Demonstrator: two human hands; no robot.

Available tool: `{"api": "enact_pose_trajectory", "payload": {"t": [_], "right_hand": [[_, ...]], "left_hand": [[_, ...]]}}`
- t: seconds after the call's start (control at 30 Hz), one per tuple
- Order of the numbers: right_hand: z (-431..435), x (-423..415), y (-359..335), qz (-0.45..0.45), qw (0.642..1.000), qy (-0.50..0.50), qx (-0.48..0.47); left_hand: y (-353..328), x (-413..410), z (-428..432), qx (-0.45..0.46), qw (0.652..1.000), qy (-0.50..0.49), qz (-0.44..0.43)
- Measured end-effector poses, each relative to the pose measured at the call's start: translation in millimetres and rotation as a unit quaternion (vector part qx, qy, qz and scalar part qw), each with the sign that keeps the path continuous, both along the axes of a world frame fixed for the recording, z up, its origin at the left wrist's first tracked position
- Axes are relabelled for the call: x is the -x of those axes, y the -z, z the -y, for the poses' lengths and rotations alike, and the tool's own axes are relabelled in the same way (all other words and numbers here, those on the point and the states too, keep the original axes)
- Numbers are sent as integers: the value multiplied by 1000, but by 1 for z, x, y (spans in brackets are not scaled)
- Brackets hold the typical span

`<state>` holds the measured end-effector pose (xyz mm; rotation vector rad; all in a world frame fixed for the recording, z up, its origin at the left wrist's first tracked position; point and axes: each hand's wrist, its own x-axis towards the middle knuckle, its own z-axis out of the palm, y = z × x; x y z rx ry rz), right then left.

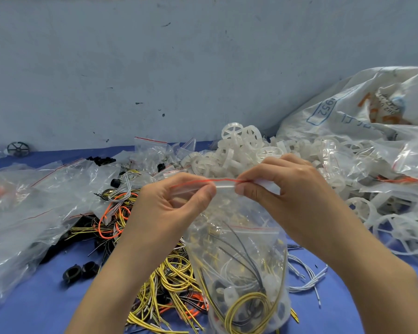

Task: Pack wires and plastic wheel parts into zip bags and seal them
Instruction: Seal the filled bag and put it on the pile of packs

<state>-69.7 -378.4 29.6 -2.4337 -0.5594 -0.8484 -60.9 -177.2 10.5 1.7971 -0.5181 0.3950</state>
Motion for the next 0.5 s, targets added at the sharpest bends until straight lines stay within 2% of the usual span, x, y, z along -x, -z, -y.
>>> {"api": "enact_pose_trajectory", "payload": {"t": [0.1,0.17,0.23,0.3,0.5], "right_hand": [[3,0,0,1,1000,9,-6],[2,0,0,7,1000,13,1],[0,1,0,9,1000,13,14],[-2,2,0,12,1000,7,24],[3,2,1,-4,1000,2,24]], "left_hand": [[-3,-1,-6,-35,999,-17,10],[-10,0,-9,-113,991,-39,55],[-19,1,-7,-229,960,-88,132],[-25,5,1,-292,935,-111,170],[-27,10,16,-322,923,-112,175]]}}
